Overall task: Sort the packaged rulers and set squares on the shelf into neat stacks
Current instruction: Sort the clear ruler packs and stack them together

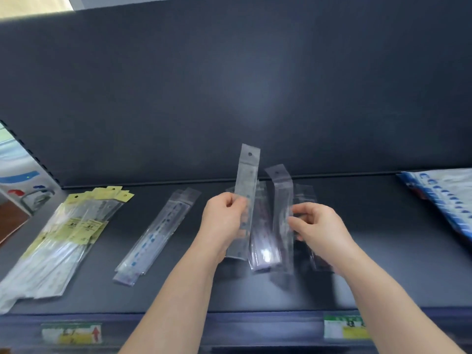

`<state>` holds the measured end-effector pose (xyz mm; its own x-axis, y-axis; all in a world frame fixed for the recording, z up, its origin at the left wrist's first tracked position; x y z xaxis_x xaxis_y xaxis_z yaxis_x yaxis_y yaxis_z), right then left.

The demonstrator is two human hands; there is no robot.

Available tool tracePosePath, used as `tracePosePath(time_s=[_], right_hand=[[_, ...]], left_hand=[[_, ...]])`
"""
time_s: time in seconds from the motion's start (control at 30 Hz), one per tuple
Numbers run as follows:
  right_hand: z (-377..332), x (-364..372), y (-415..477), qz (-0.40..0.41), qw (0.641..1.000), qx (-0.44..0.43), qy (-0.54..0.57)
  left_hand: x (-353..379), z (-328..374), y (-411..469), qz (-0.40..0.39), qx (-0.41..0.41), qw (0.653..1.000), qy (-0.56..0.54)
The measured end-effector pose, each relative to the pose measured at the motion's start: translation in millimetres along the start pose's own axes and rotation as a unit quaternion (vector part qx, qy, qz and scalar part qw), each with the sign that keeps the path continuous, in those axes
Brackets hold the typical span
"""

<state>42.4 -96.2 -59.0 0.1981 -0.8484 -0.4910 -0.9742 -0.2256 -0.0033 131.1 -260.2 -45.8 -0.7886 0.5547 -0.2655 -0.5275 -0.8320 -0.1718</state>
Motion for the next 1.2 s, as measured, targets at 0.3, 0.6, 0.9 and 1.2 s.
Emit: tracePosePath(time_s=[0.3,0.6,0.9,1.2], right_hand=[[34.7,-53.4,31.9,0.034,0.935,-0.069,-0.346],[24.6,-58.5,37.2,0.079,0.917,-0.212,-0.328],[-31.6,38.0,3.7,-0.057,0.901,-0.340,-0.264],[-73.3,122.1,-42.9,-0.137,0.902,-0.339,-0.230]], left_hand=[[82.4,10.5,-17.8,-0.044,0.050,0.995,0.072],[111.4,11.7,-32.2,0.020,0.215,0.898,0.384],[-39.4,-8.1,-5.8,0.214,0.146,0.838,0.480],[-141.5,-28.9,28.7,0.171,0.078,0.814,0.550]])
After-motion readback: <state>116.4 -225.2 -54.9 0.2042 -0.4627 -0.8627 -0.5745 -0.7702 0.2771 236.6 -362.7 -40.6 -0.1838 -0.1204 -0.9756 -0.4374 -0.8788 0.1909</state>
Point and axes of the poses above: each hand's wrist, its own y-axis towards the middle knuckle, its own x-axis out of the palm, z = x × y, the point moved 2 cm from there along y, towards the middle knuckle, and after that the axes turned 15 degrees about z, right-handed, at the moved point
